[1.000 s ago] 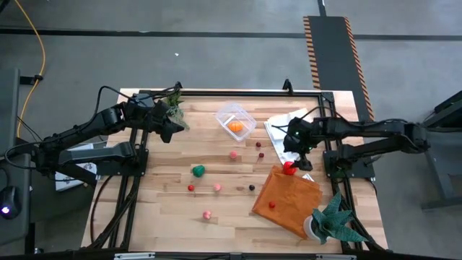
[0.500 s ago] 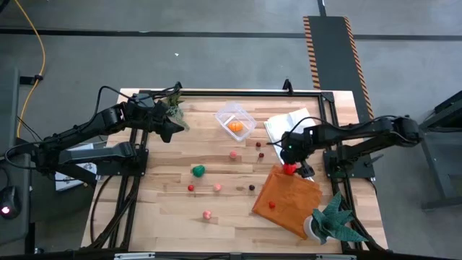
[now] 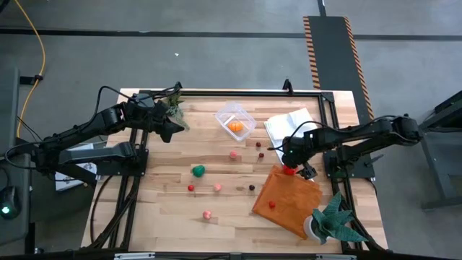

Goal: Pick and placing Produce into tupperware
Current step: Put the red apple into the transparent bin

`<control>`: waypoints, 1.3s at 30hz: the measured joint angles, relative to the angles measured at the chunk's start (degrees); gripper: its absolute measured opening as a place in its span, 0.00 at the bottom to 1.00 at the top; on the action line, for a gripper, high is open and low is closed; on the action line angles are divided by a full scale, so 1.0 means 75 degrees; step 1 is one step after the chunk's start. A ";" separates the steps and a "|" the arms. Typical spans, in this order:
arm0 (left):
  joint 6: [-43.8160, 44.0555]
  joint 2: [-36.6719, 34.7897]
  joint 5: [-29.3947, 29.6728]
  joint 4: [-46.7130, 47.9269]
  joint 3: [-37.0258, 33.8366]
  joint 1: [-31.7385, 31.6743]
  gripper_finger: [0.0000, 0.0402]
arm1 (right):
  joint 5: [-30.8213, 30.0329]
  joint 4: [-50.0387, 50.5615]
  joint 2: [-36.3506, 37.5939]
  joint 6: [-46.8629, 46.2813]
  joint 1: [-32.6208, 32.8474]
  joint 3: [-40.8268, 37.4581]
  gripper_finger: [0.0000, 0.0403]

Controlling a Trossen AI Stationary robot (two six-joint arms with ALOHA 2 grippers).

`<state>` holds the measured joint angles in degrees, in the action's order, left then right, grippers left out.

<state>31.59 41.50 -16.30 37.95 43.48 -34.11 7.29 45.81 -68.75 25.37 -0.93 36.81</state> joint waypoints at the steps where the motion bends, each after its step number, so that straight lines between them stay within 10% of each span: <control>1: 0.0000 0.0000 0.0001 0.0002 0.0003 0.0000 0.00 | 0.0001 0.0017 0.0000 0.0045 0.0011 -0.0056 0.90; 39: 0.0029 0.0000 -0.0035 0.0222 0.0000 0.0003 0.00 | 0.0295 -0.1302 -0.1009 -0.0656 0.0096 -0.0351 0.90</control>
<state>31.81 41.50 -16.56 39.62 43.49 -34.09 9.50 36.05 -76.32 20.45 -0.21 34.17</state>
